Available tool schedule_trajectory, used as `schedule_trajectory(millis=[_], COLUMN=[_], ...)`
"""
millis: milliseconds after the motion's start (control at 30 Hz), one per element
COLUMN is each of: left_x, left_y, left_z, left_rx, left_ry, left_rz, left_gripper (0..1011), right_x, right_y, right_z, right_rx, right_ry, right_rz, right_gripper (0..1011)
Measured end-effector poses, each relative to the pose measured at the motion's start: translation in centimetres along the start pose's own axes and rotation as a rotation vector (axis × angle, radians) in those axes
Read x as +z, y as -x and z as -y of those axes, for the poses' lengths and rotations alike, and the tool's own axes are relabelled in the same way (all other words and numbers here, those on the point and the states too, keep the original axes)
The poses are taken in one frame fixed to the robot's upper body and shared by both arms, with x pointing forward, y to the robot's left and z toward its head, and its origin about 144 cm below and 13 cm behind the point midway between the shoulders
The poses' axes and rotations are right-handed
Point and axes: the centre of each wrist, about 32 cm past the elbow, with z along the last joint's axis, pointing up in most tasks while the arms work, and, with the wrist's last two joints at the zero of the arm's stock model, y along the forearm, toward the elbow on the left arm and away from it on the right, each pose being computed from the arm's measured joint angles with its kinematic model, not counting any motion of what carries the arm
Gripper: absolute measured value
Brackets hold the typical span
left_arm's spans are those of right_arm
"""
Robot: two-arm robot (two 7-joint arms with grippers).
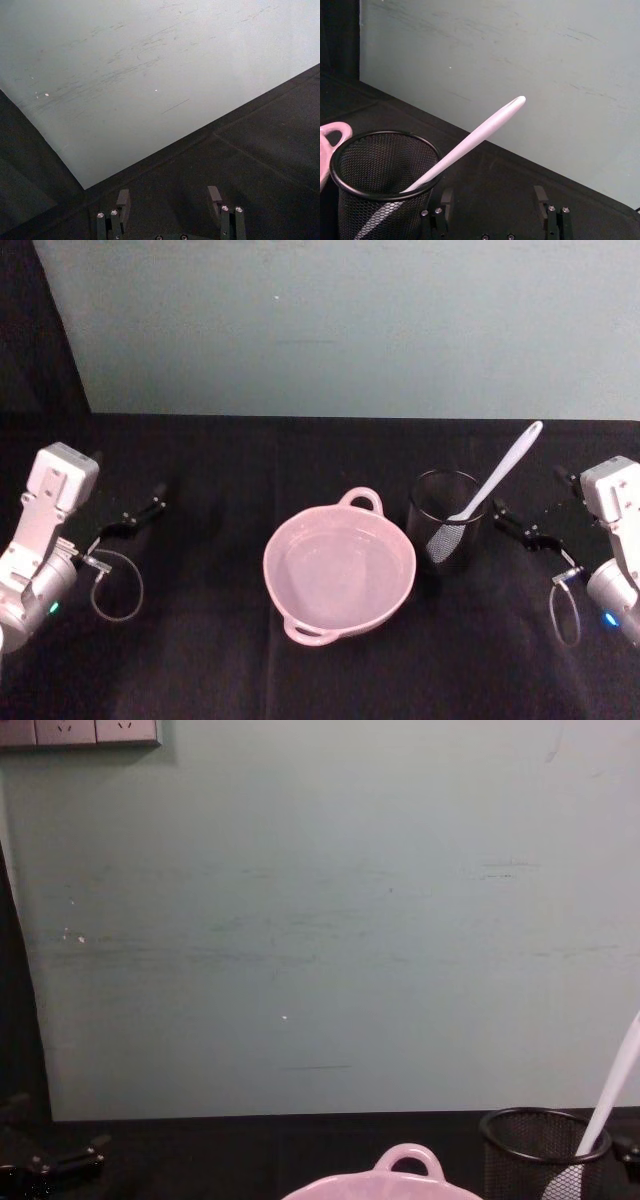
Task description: Use the one hand to pick up the spoon and stir the clear water in the bowl.
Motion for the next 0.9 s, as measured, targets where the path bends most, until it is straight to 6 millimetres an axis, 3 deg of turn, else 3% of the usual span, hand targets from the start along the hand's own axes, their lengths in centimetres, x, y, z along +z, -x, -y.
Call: schedule_trajectory(millis=[900], left_x=[0.0], left_y=[0.0], left_z=[0.0], left_rx=[0.0], left_ry=[0.0], left_rz=[0.0], left_gripper=[1005], right_x=[0.0], right_y=[0.0], right_z=[0.0], right_rx=[0.0], right_ry=[0.0], right_rz=[0.0], right_gripper=[1003])
